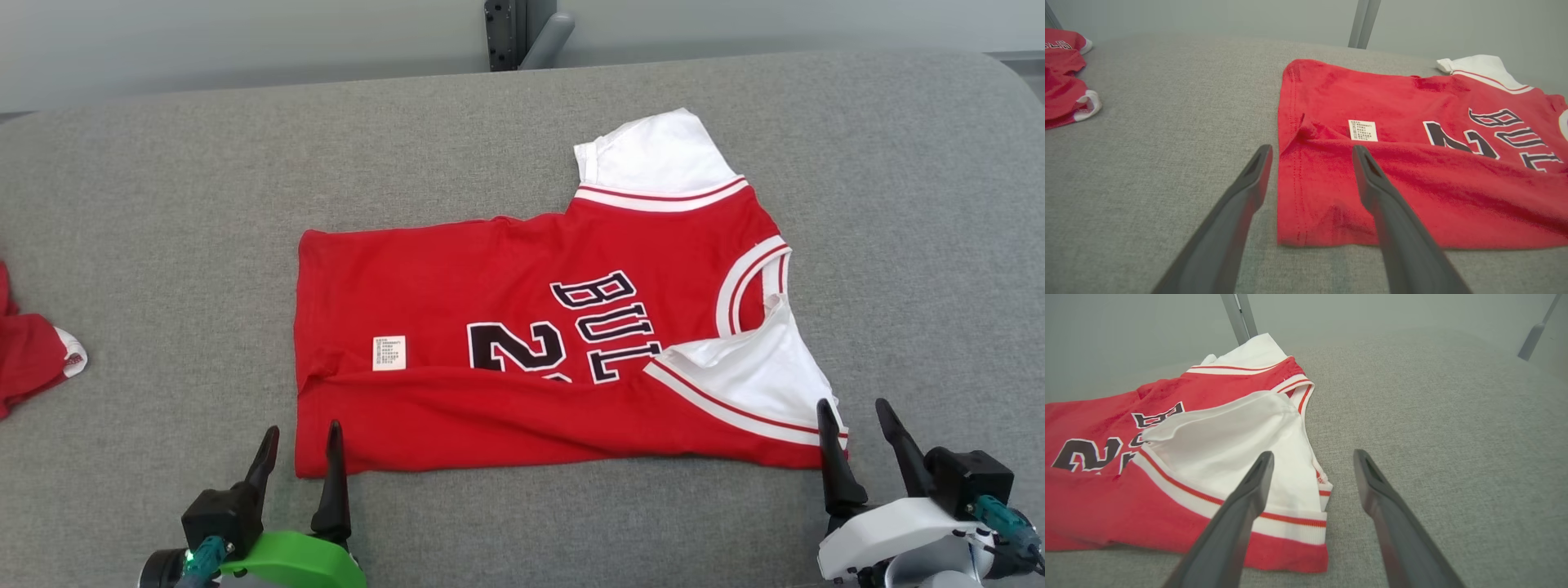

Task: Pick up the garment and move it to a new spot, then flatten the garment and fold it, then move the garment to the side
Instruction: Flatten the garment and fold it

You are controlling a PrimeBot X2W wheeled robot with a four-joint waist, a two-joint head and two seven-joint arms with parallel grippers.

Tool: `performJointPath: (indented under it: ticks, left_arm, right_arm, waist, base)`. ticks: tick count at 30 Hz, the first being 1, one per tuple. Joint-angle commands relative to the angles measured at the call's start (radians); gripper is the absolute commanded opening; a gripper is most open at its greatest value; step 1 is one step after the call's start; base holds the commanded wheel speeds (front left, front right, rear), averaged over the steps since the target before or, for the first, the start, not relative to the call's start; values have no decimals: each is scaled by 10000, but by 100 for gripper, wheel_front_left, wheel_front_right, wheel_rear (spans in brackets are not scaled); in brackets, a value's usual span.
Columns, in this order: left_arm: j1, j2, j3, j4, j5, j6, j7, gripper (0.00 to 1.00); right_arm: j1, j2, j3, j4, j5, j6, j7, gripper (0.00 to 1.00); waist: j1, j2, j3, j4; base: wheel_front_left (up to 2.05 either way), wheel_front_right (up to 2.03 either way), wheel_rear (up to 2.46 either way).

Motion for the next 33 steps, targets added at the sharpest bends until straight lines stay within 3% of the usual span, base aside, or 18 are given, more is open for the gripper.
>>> performJointPath:
  ticks: [1, 13, 14, 15, 16, 17, 22, 33]
  left_arm:
    - [4, -3, 8, 290, -90, -114, 40, 100]
    - [-954, -323, 1, 2473, -1013, -793, 435, 100]
    - [-1051, -357, 10, 2764, -1150, -885, 493, 46]
    - [-1102, -374, 28, 2893, -1230, -950, 528, 8]
    - [-1160, -382, 30, 3015, -1250, -989, 555, 0]
    - [-1213, -360, 5, 3094, -1244, -1042, 575, 0]
    - [-1420, -154, -25, 3203, -1259, -1193, 546, 0]
    - [-624, 621, -87, 1660, -1253, -1068, 1381, 0]
  right_arm:
    - [58, 15, 90, 246, 72, 0, -20, 100]
    - [-611, -96, 442, 1985, 638, -2, -19, 100]
    - [-714, -111, 486, 2167, 842, -2, 2, 100]
    - [-752, -124, 540, 2246, 901, -2, 24, 45]
    - [-812, -153, 568, 2299, 948, -2, 23, 22]
    - [-858, -157, 587, 2343, 1013, -2, 22, 0]
    - [-838, -329, 633, 2202, 1367, -11, 20, 0]
    - [748, -283, 311, 123, 1697, -10, 738, 0]
  waist:
    - [0, -1, 98, -4]
    - [0, -1, 462, 168]
    - [0, -1, 488, 187]
    - [0, -1, 508, 192]
    - [0, -1, 527, 198]
    - [0, -1, 549, 203]
    - [0, -1, 625, 287]
    - [0, -1, 496, 415]
  base:
    - [0, 0, 0]
    - [0, 0, 0]
    - [0, 0, 0]
    - [0, 0, 0]
    - [0, 0, 0]
    - [0, 0, 0]
    - [0, 0, 0]
    - [0, 0, 0]
